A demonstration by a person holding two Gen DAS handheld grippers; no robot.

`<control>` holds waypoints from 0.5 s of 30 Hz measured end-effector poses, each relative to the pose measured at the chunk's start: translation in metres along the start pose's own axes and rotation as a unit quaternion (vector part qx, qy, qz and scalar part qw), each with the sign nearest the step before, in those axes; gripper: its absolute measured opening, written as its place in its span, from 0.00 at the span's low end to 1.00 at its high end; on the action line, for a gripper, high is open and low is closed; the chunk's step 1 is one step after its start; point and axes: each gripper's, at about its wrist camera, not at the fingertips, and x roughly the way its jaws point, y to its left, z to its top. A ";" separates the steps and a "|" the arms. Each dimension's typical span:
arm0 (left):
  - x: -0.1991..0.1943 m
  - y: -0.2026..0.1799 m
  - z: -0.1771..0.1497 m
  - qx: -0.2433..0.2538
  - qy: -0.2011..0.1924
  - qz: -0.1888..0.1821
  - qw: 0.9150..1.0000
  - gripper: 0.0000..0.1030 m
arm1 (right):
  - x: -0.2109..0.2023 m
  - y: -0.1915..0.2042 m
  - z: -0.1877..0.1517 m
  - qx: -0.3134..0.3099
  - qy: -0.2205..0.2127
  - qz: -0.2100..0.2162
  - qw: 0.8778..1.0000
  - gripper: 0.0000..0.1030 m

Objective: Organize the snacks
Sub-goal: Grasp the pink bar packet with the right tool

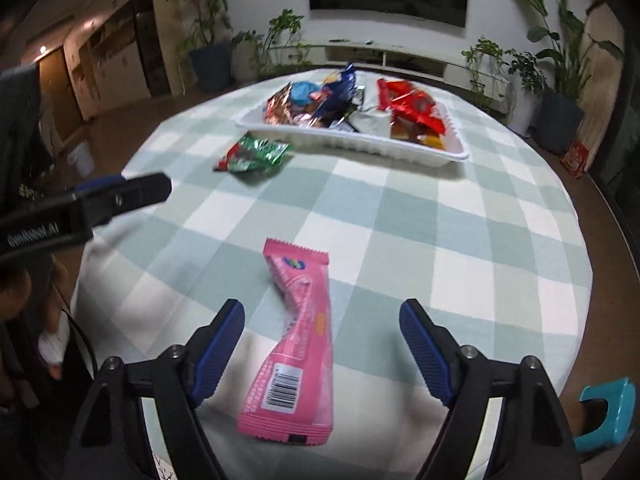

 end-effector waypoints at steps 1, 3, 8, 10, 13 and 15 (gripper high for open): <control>0.001 0.000 0.000 -0.001 0.003 0.000 1.000 0.97 | 0.003 0.001 -0.001 -0.003 0.006 -0.002 1.000 0.74; 0.002 -0.001 -0.001 -0.001 0.006 -0.005 1.000 0.97 | 0.009 0.003 -0.003 -0.008 0.018 -0.009 1.000 0.69; 0.004 -0.007 -0.003 0.015 0.009 -0.006 1.000 0.96 | 0.016 0.003 -0.006 -0.006 0.036 -0.009 0.999 0.61; 0.005 -0.008 -0.003 0.018 0.010 -0.007 1.000 0.96 | 0.016 0.002 -0.006 -0.004 0.037 -0.007 0.999 0.55; 0.007 -0.007 -0.004 0.018 0.013 -0.003 1.000 0.96 | 0.015 0.001 -0.005 0.001 0.038 -0.003 0.999 0.42; 0.009 -0.006 -0.004 0.017 0.015 -0.004 1.000 0.96 | 0.015 0.000 -0.004 0.006 0.038 -0.003 0.999 0.31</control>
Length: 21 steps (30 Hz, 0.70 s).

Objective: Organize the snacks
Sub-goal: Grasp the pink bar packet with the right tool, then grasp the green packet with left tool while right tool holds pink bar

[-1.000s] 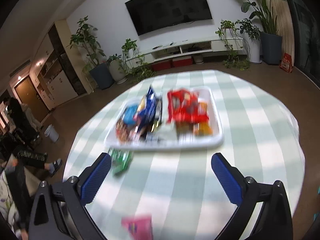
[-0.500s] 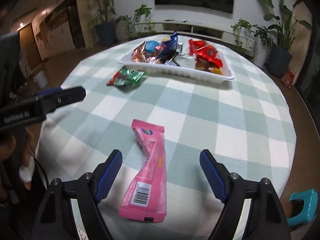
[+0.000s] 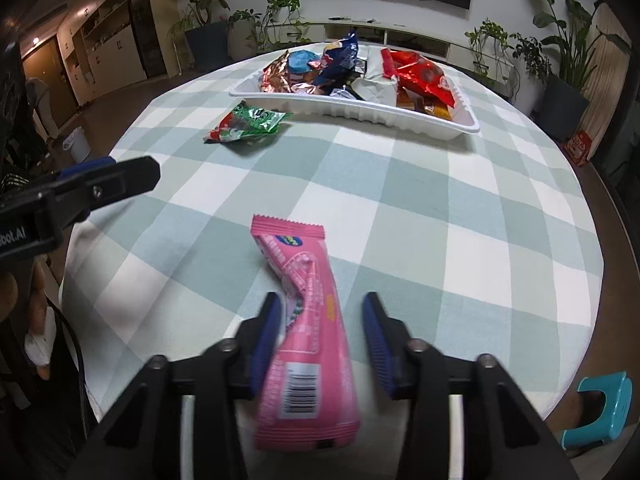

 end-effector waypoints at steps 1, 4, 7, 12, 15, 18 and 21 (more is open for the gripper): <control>0.000 0.000 0.000 0.002 0.001 0.001 1.000 0.96 | -0.001 -0.001 0.001 0.004 -0.001 0.001 1.000 0.29; 0.002 -0.003 0.001 0.013 0.006 -0.002 1.000 0.96 | -0.003 -0.006 0.002 0.018 -0.001 0.012 1.000 0.27; 0.003 -0.008 0.009 0.047 0.008 -0.003 0.999 0.96 | -0.008 -0.008 0.003 0.027 -0.015 0.022 0.999 0.27; 0.017 -0.031 0.028 0.182 0.007 0.031 0.983 0.96 | -0.018 -0.014 0.008 0.043 -0.039 0.045 0.997 0.27; 0.032 -0.048 0.033 0.282 0.003 0.071 0.957 0.93 | -0.020 -0.017 0.010 0.049 -0.044 0.053 0.996 0.27; 0.052 -0.058 0.037 0.367 -0.002 0.112 0.923 0.90 | -0.023 -0.022 0.013 0.062 -0.051 0.065 0.995 0.27; 0.074 -0.059 0.040 0.410 0.011 0.132 0.903 0.90 | -0.024 -0.028 0.014 0.077 -0.052 0.081 0.992 0.27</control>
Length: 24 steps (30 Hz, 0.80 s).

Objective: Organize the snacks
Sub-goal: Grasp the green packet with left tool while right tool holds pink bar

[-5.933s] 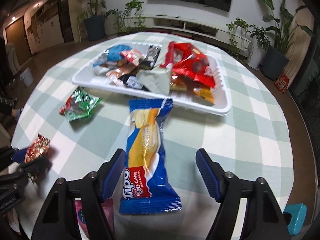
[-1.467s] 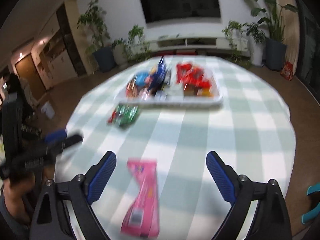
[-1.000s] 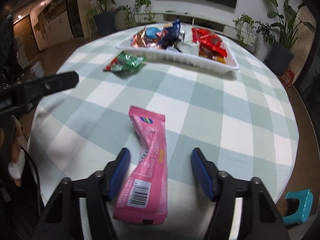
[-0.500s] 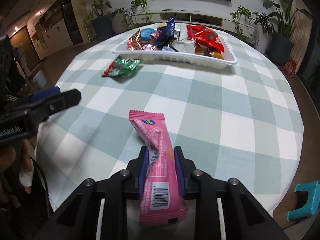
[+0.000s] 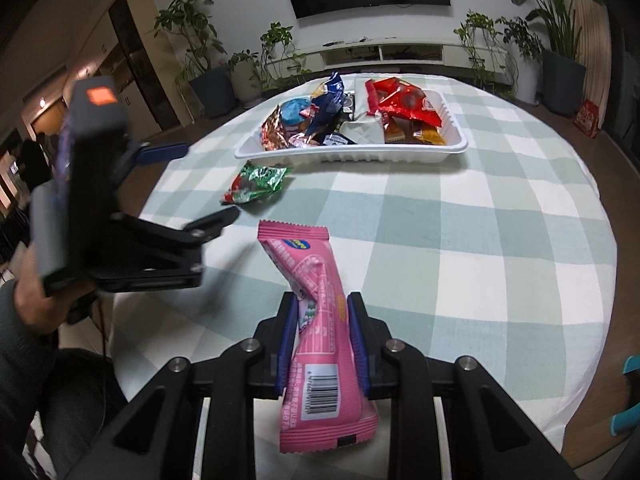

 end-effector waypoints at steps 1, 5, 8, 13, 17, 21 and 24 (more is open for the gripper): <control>0.009 -0.001 0.001 0.012 0.010 -0.001 1.000 0.90 | 0.000 -0.002 0.001 0.006 0.001 0.007 1.000 0.27; 0.032 -0.003 0.003 0.032 0.024 -0.002 0.999 0.90 | -0.004 -0.007 0.003 0.022 -0.001 0.031 0.999 0.27; 0.043 0.003 0.006 0.012 0.017 -0.005 1.000 0.90 | -0.005 -0.010 0.005 0.031 -0.002 0.047 0.998 0.27; 0.062 0.011 0.015 -0.017 0.022 -0.021 0.999 0.61 | -0.007 -0.014 0.005 0.043 -0.002 0.064 0.997 0.27; 0.074 0.013 0.015 -0.035 0.037 -0.019 0.998 0.28 | -0.009 -0.015 0.005 0.048 -0.003 0.068 0.996 0.27; 0.079 0.030 0.010 -0.090 0.041 -0.045 0.994 0.22 | -0.009 -0.017 0.005 0.051 -0.004 0.069 0.996 0.27; 0.081 0.040 0.005 -0.116 0.042 -0.062 0.990 0.19 | -0.010 -0.017 0.005 0.052 -0.004 0.068 0.996 0.27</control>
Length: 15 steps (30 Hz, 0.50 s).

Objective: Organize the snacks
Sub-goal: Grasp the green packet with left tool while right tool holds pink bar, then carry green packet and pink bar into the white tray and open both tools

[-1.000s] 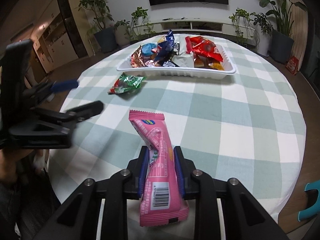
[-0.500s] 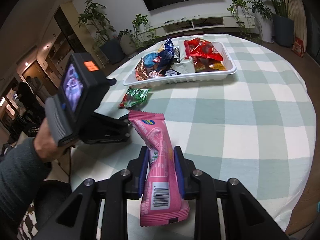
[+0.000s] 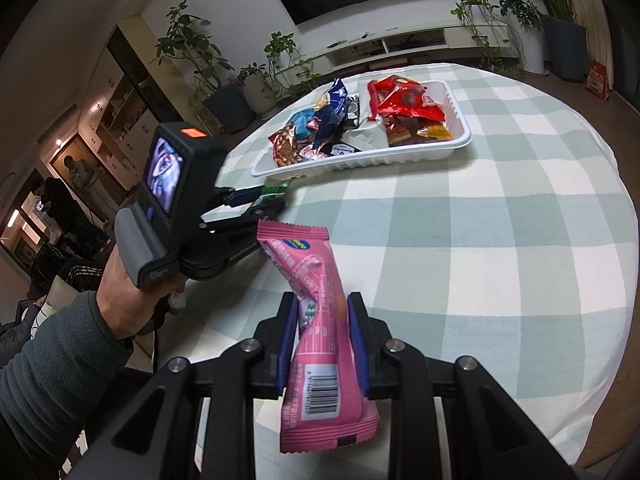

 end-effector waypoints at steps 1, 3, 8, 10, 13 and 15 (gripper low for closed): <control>-0.001 0.004 -0.001 -0.010 0.000 -0.005 1.000 0.19 | 0.000 0.000 0.000 0.001 0.000 -0.001 1.000 0.27; -0.002 0.010 -0.003 -0.029 -0.001 -0.018 0.999 0.18 | 0.000 -0.001 0.000 0.003 0.000 -0.002 1.000 0.27; -0.021 0.030 -0.015 -0.109 -0.013 -0.073 0.991 0.15 | 0.001 -0.004 0.000 0.011 0.001 -0.004 1.000 0.27; -0.034 0.034 -0.025 -0.142 -0.021 -0.094 0.985 0.14 | 0.000 -0.005 0.000 0.014 -0.001 -0.007 1.000 0.27; -0.053 0.032 -0.040 -0.175 -0.025 -0.114 0.978 0.14 | -0.001 -0.006 0.000 0.016 -0.005 -0.009 1.000 0.27; -0.062 0.030 -0.047 -0.192 -0.028 -0.127 0.973 0.12 | 0.000 -0.005 0.000 0.014 -0.005 -0.011 1.000 0.27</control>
